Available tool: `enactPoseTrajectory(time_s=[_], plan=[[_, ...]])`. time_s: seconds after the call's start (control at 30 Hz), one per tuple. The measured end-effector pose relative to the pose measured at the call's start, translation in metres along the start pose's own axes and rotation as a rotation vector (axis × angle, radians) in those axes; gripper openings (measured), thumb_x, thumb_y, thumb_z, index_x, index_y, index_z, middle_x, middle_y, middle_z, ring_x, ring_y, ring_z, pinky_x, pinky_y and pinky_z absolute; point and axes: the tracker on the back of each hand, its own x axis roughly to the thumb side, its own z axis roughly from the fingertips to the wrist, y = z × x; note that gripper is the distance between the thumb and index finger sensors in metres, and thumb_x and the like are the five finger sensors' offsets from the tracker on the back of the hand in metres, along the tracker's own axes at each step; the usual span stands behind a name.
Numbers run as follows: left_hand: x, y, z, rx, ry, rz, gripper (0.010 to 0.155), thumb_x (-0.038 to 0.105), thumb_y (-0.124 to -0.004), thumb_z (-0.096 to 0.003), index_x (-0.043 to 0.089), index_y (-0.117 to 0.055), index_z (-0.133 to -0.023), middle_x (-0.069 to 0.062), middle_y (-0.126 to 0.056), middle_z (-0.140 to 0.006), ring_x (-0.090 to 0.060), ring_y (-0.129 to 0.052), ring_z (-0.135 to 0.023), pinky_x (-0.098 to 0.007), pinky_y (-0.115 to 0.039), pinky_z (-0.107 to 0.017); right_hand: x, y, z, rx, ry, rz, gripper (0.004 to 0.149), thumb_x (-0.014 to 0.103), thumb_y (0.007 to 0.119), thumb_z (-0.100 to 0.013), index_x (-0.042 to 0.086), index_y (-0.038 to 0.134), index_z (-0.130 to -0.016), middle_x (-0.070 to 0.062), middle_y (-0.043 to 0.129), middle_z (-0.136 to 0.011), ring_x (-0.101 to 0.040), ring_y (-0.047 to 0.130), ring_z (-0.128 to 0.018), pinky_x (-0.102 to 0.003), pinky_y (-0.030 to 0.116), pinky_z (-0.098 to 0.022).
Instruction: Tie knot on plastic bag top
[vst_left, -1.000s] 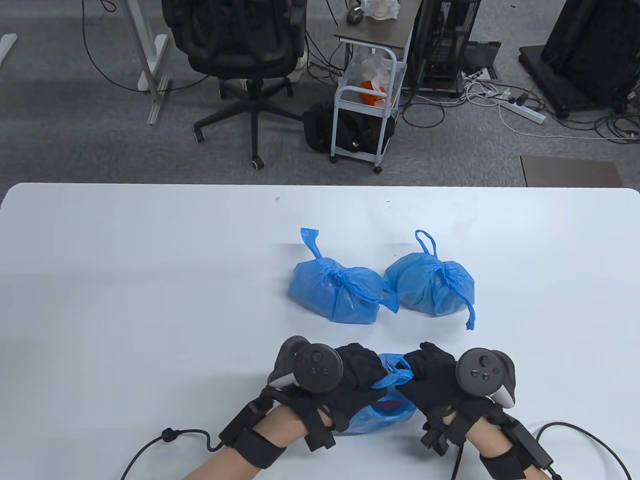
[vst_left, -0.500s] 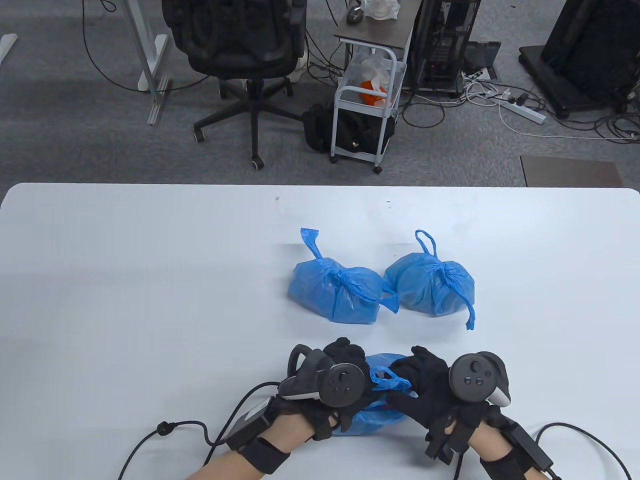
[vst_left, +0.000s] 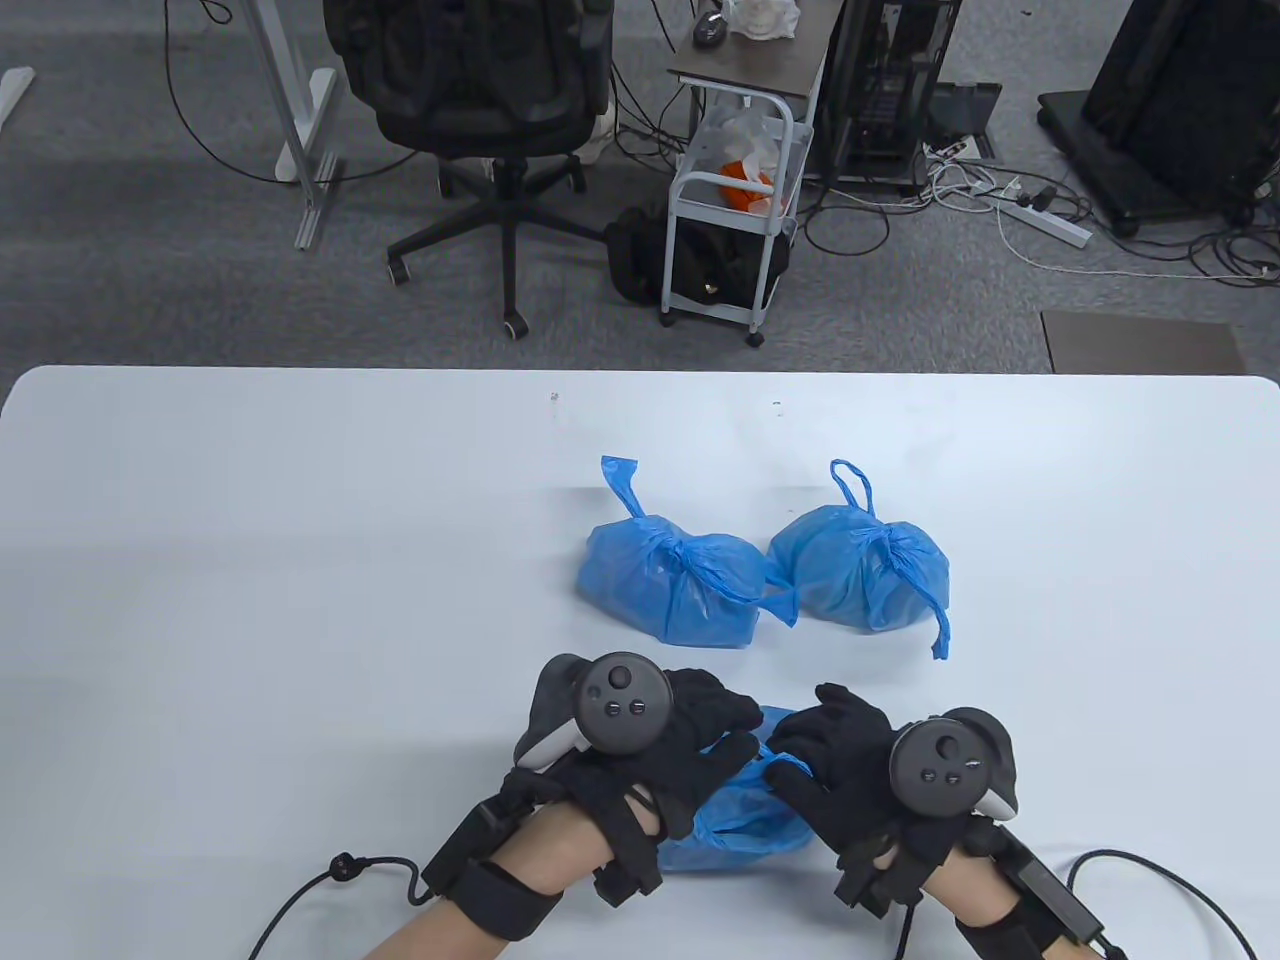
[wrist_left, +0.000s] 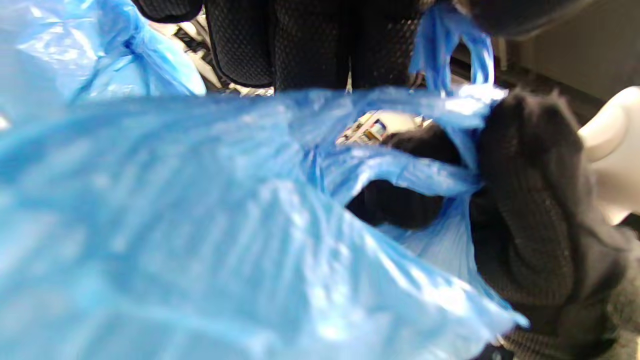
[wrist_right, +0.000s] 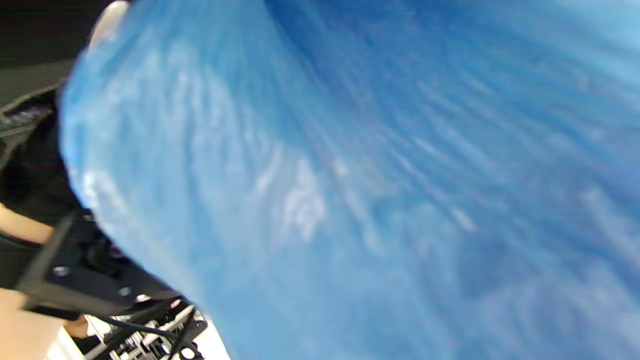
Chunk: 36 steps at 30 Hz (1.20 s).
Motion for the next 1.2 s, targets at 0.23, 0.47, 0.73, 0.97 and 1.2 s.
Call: enactPoseTrajectory(time_s=[0.23,0.47,0.73,0.97,1.2], plan=[[-0.010,-0.007,0.006,0.061,0.062,-0.001,0.041,0.051,-0.058,-0.0464,0.044,-0.046,-0.086,0.010,-0.058,-0.103,-0.027,-0.061,-0.103,-0.057,-0.048,-0.074,-0.009,0.001,-0.023,0.124,0.189,-0.123,0.059,0.059,0.059,-0.047,0.019,0.091,-0.076,-0.020,0.090,-0.082,-0.054,0.079,-0.076,-0.072,0.037,-0.064],[-0.028,-0.019,0.016,0.040,0.040,0.270,0.043,0.050,-0.055,-0.0471,0.035,-0.041,-0.084,0.006,-0.048,-0.105,-0.030,-0.059,-0.103,-0.059,-0.046,-0.074,-0.023,0.010,-0.020,0.009,0.159,-0.100,0.059,0.059,0.061,-0.047,0.019,0.094,-0.075,-0.021,0.086,-0.088,-0.055,0.075,-0.079,-0.072,0.035,-0.064],[-0.005,-0.024,0.017,0.166,-0.075,0.033,0.039,0.048,-0.059,-0.0471,0.030,-0.054,-0.081,0.006,-0.082,-0.078,-0.020,-0.096,-0.069,-0.052,-0.071,-0.060,-0.020,0.004,-0.010,-0.255,0.070,-0.115,0.060,0.059,0.066,-0.046,0.018,0.108,-0.032,-0.014,0.106,-0.063,-0.050,0.091,-0.065,-0.069,0.048,-0.061],[-0.013,-0.030,0.007,0.160,-0.076,-0.039,0.039,0.048,-0.058,-0.0467,0.029,-0.053,-0.080,0.017,-0.084,-0.056,-0.009,-0.099,-0.050,-0.045,-0.078,-0.052,-0.027,0.003,-0.008,-0.301,0.116,-0.234,0.060,0.061,0.069,-0.045,0.020,0.106,-0.023,-0.011,0.109,-0.055,-0.048,0.095,-0.061,-0.068,0.052,-0.060],[-0.028,-0.029,0.003,0.141,-0.040,0.093,0.040,0.050,-0.059,-0.0467,0.029,-0.055,-0.080,0.015,-0.088,-0.058,-0.017,-0.101,-0.056,-0.048,-0.077,-0.053,-0.028,0.007,-0.010,-0.317,0.122,-0.211,0.053,0.061,0.075,-0.043,0.021,0.103,-0.023,-0.008,0.110,-0.053,-0.046,0.096,-0.060,-0.068,0.053,-0.060]])
